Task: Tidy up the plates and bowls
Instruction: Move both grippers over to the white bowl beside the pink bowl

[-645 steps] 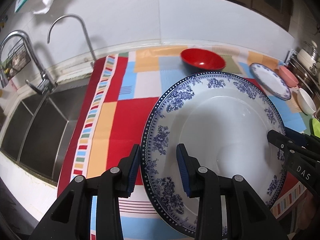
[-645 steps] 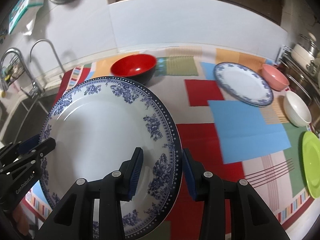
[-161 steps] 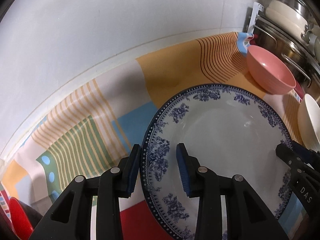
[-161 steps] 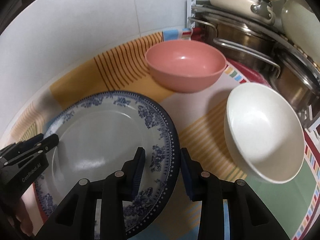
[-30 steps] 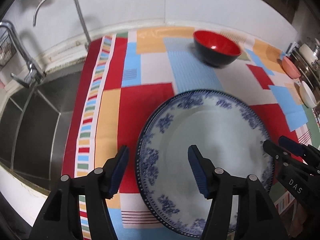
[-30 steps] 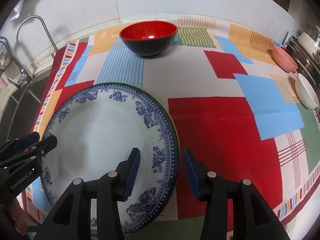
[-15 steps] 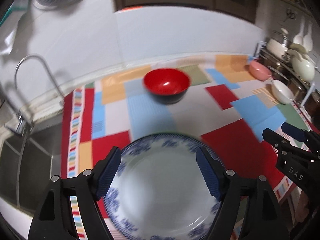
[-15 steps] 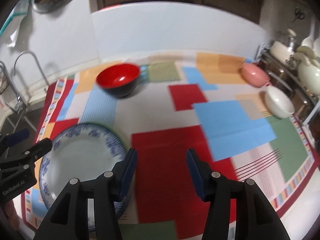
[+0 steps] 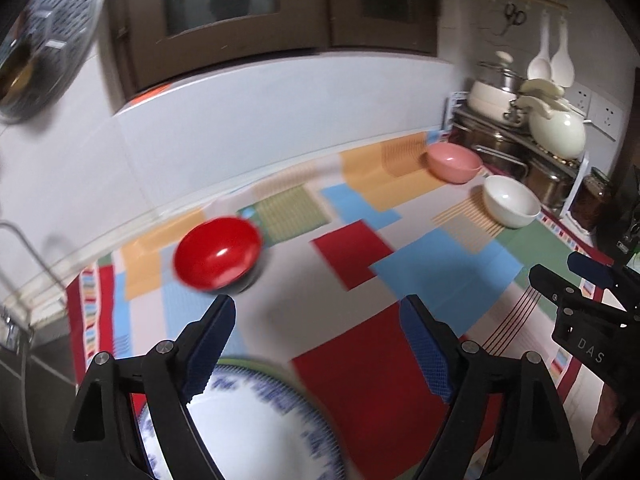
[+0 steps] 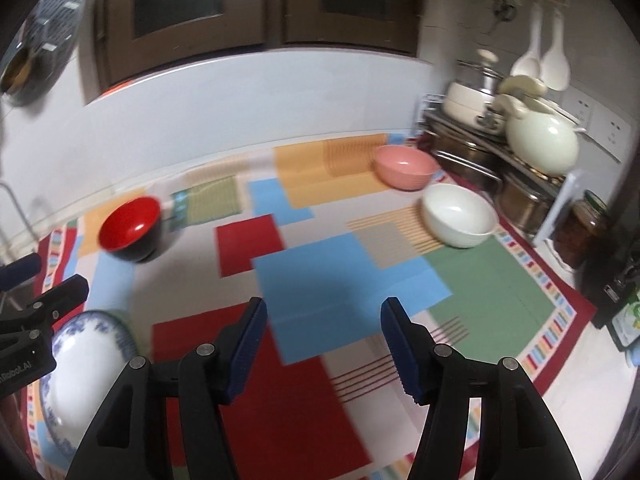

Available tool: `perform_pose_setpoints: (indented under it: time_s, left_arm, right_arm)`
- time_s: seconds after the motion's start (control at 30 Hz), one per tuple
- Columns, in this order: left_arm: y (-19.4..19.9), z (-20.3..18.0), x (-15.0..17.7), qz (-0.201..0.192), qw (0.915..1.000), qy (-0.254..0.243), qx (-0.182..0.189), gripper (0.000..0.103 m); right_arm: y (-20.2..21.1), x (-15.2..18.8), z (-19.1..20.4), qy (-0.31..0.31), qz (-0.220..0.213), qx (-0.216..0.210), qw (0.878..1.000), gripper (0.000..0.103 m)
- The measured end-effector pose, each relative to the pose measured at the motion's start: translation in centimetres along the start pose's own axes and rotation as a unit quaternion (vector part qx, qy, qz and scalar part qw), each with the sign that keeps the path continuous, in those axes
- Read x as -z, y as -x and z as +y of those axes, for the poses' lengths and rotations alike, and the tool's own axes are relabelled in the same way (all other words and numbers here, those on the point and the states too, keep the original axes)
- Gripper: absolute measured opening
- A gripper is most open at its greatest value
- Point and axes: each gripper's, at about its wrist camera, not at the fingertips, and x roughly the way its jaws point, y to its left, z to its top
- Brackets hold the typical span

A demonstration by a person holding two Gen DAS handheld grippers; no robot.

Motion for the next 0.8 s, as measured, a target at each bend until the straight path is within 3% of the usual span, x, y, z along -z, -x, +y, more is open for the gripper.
perform_pose_setpoints:
  time_s: [0.8]
  left_arm:
    - [-7.3, -14.8, -8.7, -0.008, 0.9971, -0.048, 0.059, 0.086]
  right_arm:
    - [-4.6, -4.0, -15.7, -0.071, -0.016, 0.056, 0.996, 0.060]
